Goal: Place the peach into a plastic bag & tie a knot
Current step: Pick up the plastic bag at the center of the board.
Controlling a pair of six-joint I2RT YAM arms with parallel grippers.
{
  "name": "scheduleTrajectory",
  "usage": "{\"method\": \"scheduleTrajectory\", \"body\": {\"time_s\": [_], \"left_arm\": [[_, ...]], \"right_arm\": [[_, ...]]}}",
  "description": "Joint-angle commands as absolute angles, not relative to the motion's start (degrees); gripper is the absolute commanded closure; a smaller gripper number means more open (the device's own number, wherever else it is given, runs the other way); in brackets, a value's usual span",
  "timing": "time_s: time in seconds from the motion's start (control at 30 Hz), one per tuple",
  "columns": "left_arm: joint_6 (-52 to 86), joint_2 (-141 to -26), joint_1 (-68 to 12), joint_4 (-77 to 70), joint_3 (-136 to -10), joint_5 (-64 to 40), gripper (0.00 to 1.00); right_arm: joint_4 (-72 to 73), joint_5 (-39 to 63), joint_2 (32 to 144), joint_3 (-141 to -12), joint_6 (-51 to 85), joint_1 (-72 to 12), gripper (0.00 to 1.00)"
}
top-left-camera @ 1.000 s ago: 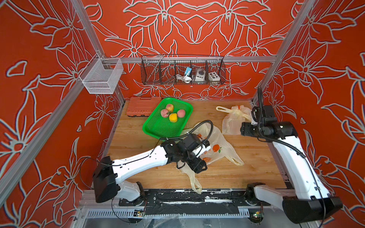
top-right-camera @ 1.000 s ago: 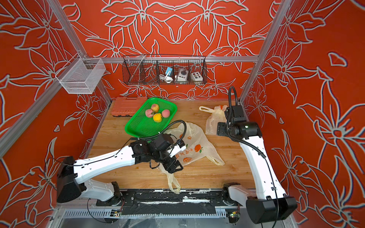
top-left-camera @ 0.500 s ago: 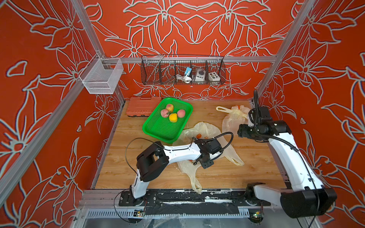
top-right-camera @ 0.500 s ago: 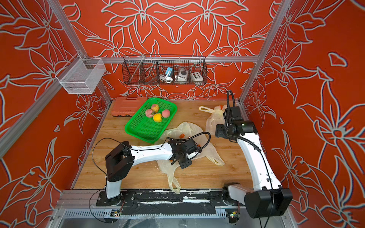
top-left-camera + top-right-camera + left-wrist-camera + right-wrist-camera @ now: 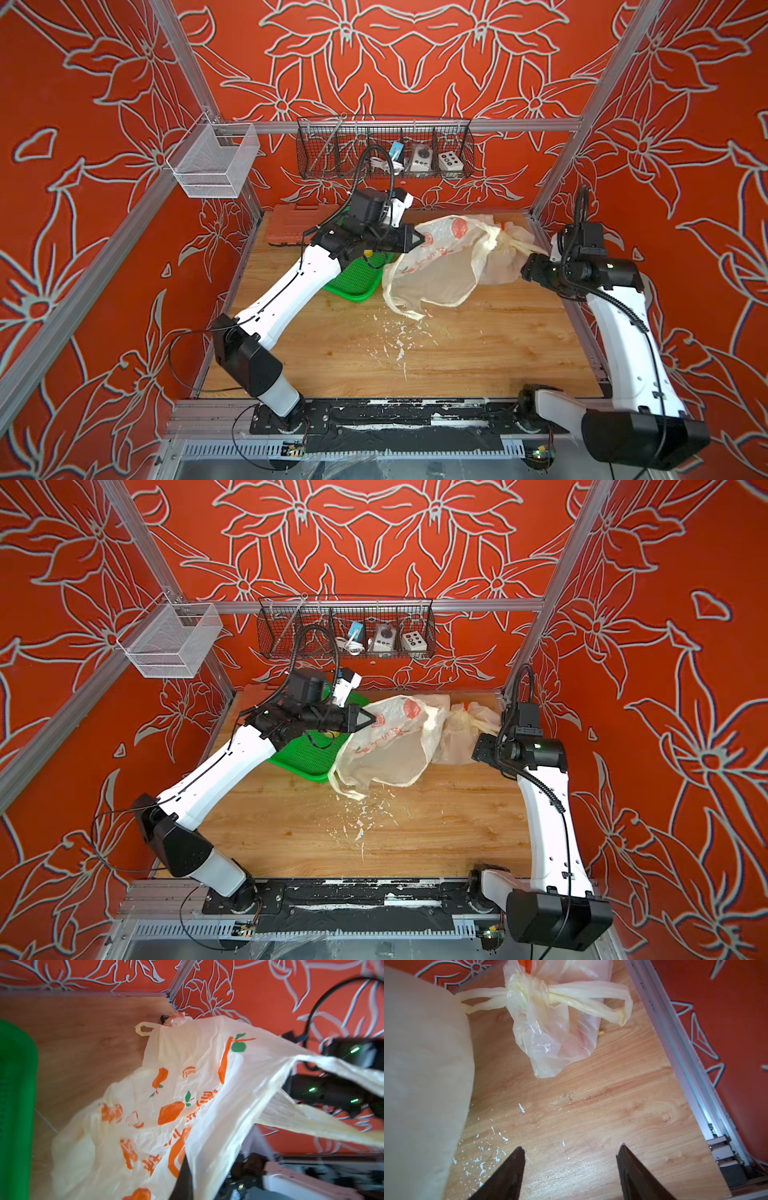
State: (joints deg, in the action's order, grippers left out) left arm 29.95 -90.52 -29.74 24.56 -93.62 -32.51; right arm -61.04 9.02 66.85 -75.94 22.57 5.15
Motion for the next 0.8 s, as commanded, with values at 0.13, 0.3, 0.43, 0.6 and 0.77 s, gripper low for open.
{"method": "scheduleTrajectory", "body": {"time_s": [0.13, 0.3, 0.43, 0.6, 0.77], "left_arm": [[55.3, -91.1, -28.8, 6.5, -87.6, -36.4, 1.00], [60.1, -91.1, -29.6, 2.0, -85.7, -32.8, 1.00], [60.1, -90.7, -31.4, 0.8, -85.1, -31.7, 1.00], [59.9, -90.1, -34.0, -0.7, -83.4, -31.5, 1.00], [59.3, -89.2, -35.2, -1.3, -82.7, -31.7, 1.00]], "right_arm": [[-58.1, 28.8, 55.2, -71.3, 30.4, -1.0, 0.20], [-49.7, 29.3, 49.0, -65.5, 42.5, -12.1, 0.03], [-42.1, 23.3, 50.4, -63.1, 48.9, -19.6, 0.03], [-39.9, 18.2, 56.1, -65.7, 49.4, -22.8, 0.04], [-36.1, 18.1, 60.6, -66.8, 50.1, -22.7, 0.05]]}}
